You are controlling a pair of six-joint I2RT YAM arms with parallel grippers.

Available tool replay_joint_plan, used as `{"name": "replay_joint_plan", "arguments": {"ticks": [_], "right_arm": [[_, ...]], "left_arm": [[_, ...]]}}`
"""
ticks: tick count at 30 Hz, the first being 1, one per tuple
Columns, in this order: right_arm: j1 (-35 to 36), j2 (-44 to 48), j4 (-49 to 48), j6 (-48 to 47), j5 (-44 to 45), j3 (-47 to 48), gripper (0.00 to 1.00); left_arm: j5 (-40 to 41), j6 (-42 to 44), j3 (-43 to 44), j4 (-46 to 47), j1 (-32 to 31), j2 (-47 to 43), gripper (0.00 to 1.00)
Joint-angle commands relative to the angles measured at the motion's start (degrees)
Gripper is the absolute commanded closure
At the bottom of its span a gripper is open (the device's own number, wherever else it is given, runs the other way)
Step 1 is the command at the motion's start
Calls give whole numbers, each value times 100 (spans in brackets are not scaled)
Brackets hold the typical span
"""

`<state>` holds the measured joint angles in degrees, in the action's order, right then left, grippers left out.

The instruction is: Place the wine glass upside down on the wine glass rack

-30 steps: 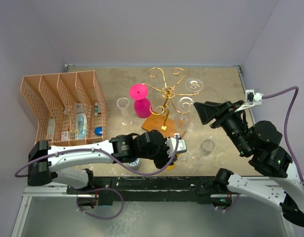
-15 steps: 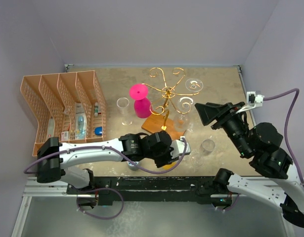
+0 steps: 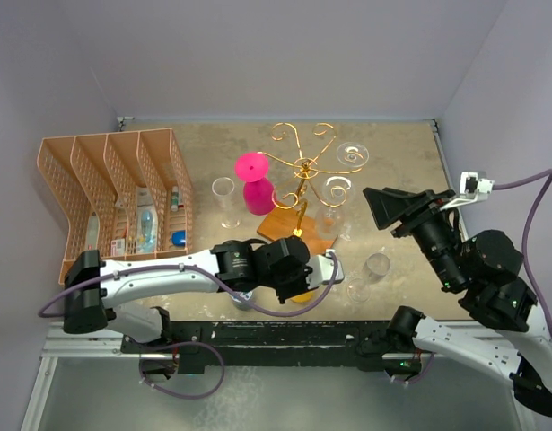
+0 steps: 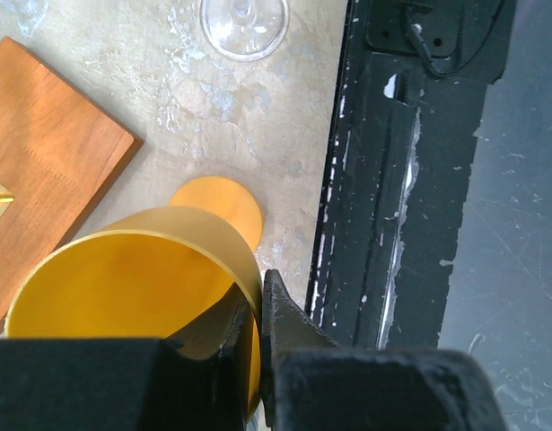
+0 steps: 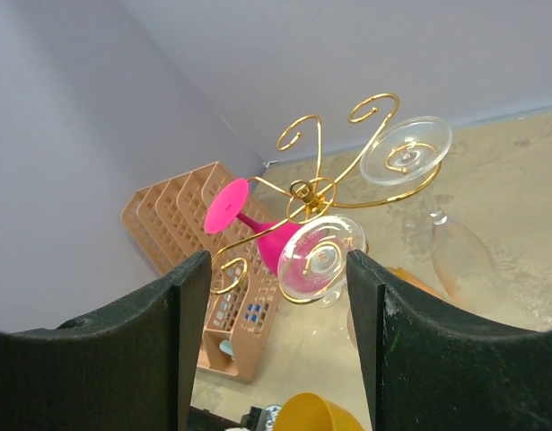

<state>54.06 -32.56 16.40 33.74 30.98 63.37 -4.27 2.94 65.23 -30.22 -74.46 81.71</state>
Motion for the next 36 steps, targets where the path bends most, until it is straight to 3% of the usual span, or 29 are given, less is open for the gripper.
{"name": "replay_joint_plan", "arguments": {"ticks": [1, 11, 14, 24, 36], "right_arm": [[25, 82, -349, 65, 204, -31, 36], [25, -40, -663, -188, -4, -176, 36], [23, -108, -660, -214, 21, -143, 36], [25, 117, -1185, -149, -58, -386, 35], [25, 285, -2002, 29, -183, -455, 34]], "left_arm": [[-457, 251, 231, -3, -42, -575, 100], [-766, 330, 264, 548, -32, -1668, 100], [-504, -7, 174, 1396, -41, -2094, 100], [-757, -772, -126, 3530, -36, -3030, 100], [328, -822, -657, 5681, -34, -3388, 100]]}}
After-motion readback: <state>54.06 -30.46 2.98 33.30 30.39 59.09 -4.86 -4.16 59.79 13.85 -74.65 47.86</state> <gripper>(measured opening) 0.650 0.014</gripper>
